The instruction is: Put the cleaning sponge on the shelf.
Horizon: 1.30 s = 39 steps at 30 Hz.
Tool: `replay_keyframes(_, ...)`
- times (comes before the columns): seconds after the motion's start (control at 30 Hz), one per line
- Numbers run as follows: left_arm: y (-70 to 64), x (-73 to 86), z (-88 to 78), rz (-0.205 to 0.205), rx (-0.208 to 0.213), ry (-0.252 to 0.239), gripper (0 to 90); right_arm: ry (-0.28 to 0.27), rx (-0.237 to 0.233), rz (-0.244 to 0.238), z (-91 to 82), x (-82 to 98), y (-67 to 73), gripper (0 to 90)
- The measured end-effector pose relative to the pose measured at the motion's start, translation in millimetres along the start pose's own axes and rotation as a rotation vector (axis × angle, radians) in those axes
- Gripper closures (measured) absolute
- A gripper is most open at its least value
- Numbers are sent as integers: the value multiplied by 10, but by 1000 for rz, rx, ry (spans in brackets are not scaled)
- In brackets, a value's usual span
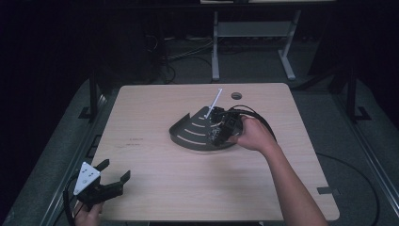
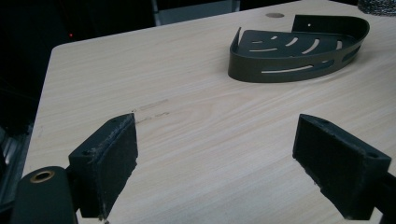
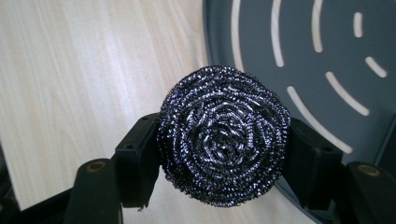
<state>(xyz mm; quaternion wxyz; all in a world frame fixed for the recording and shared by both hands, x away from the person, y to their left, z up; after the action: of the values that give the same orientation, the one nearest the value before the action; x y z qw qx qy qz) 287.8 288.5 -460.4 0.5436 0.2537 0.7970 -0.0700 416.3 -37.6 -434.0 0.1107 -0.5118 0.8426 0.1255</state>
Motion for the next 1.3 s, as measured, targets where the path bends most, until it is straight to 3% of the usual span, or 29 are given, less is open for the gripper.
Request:
replay_keyframes(0.27,-4,-2,6,-2,1,1,132,-21,-19,3,10,-135,-50,342)
replay_keyframes(0.43,-13,-3,11,3,3,2,132,4,-12,9,48,-209,-114,342)
replay_keyframes(0.73,-20,-9,27,11,13,2,133,6,-15,55,126,-285,-298,342)
replay_keyframes(1.3,-44,-27,30,14,20,-4,133,3,-24,97,309,-426,-447,341)
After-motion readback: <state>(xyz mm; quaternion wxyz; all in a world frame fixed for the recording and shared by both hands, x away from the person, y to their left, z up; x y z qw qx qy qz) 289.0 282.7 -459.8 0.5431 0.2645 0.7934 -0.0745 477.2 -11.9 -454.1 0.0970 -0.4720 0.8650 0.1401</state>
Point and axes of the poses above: each handheld gripper's, and its own axes: z roughly forward along the jaws, x roughly out of its underside, y roughly to its left, the point moved 9 cm from there along z, roughly forward along the jaws, and after that the axes turned 7 degrees about z, right-handed, at the moved point
